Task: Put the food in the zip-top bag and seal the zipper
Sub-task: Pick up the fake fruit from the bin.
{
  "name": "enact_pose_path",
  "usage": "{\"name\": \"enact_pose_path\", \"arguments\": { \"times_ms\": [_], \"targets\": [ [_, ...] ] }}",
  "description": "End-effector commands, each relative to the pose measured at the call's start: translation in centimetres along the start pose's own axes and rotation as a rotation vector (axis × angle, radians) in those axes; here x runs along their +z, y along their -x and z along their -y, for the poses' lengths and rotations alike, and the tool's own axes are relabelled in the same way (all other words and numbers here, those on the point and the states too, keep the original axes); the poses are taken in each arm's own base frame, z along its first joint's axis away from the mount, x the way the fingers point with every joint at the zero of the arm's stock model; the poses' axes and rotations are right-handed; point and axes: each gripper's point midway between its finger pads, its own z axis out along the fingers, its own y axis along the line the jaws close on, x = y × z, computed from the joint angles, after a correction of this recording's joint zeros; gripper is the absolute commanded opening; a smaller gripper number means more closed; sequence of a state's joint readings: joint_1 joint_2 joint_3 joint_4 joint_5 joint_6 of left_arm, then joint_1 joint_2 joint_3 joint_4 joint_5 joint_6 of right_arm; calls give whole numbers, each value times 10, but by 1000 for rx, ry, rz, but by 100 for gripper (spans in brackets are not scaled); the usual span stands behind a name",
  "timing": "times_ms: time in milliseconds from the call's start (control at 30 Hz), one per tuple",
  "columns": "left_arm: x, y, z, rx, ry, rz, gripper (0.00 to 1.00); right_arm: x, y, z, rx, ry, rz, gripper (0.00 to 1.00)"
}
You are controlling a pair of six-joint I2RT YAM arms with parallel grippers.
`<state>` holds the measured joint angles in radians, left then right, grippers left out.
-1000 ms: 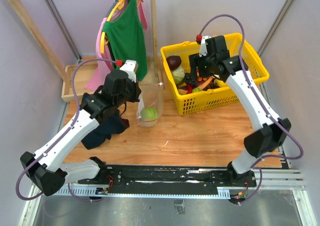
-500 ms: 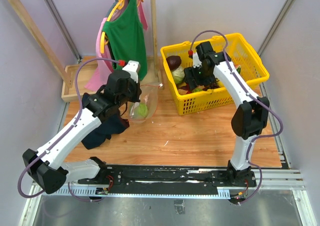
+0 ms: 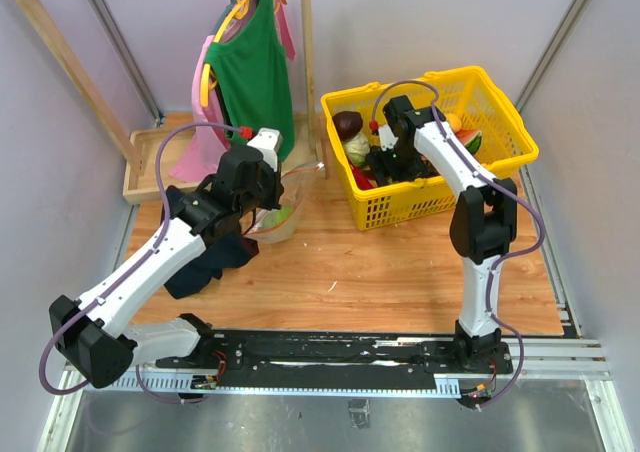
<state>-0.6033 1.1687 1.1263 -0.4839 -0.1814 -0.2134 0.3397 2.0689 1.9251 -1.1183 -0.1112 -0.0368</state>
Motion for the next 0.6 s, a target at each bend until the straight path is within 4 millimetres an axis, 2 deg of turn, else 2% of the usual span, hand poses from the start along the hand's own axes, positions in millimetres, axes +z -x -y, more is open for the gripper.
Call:
{"name": "enact_pose_path", "arguments": {
  "times_ms": [0, 100, 133, 267, 367, 567],
  "targets": [
    [0, 4, -3, -7, -1, 25, 0, -20, -8, 6, -4, -20, 1, 72],
    [0, 3, -2, -10, -6, 24, 1, -32, -4, 7, 1, -37, 43, 63],
    [0, 4, -2, -11, -8, 25, 1, -44, -2, 7, 2, -44, 77, 61],
    [0, 3, -1, -14, -13, 25, 0, -64, 2, 8, 18, -65, 149, 52],
    [0, 3, -2, -14, -10, 27, 0, -77, 6, 7, 35, -75, 211, 51],
    [-1, 2, -2, -15, -15, 29, 0, -89, 15, 5, 72, -82, 311, 52]
  ]
}}
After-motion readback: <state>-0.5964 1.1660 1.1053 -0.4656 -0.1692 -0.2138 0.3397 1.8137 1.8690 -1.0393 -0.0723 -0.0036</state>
